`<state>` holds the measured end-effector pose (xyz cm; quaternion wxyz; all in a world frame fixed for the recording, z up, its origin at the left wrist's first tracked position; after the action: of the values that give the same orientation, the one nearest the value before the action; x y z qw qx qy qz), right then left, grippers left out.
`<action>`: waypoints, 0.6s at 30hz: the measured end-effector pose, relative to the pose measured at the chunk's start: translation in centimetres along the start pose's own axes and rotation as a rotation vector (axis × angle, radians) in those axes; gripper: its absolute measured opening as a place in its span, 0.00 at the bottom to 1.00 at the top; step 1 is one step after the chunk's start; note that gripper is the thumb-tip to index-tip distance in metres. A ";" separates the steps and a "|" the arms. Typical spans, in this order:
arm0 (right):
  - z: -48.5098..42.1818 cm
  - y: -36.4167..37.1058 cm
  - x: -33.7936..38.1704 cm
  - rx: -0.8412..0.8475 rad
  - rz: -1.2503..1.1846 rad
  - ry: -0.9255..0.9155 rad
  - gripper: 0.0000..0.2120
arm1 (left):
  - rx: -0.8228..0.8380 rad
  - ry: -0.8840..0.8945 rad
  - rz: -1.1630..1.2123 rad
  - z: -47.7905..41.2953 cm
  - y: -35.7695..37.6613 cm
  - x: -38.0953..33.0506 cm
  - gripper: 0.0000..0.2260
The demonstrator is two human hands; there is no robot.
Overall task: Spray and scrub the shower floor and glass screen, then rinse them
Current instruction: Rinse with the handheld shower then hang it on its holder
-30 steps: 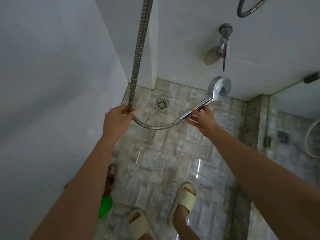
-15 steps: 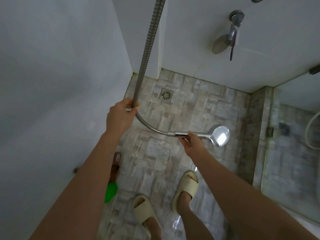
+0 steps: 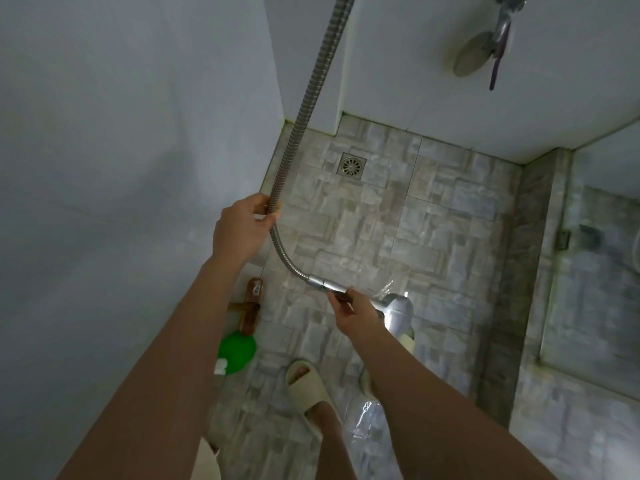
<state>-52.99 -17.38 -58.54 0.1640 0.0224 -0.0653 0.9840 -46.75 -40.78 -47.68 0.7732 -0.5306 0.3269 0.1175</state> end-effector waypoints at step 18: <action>0.2 5.4 -6.2 0.225 0.250 -0.050 0.08 | -0.204 0.006 0.073 -0.6 -8.4 5.8 0.07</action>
<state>-48.90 -24.46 -59.36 0.0349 0.0568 0.0387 0.9970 -38.11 -45.68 -45.26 0.7094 -0.5947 0.3346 0.1765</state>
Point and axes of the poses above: each hand's wrist, its own z-axis away from the middle knuckle, its own y-axis out of the palm, x = y × z, the point moved 5 cm from there along -z, towards the middle knuckle, and after that the axes turned 12 degrees about -x, right-handed, at the moved point
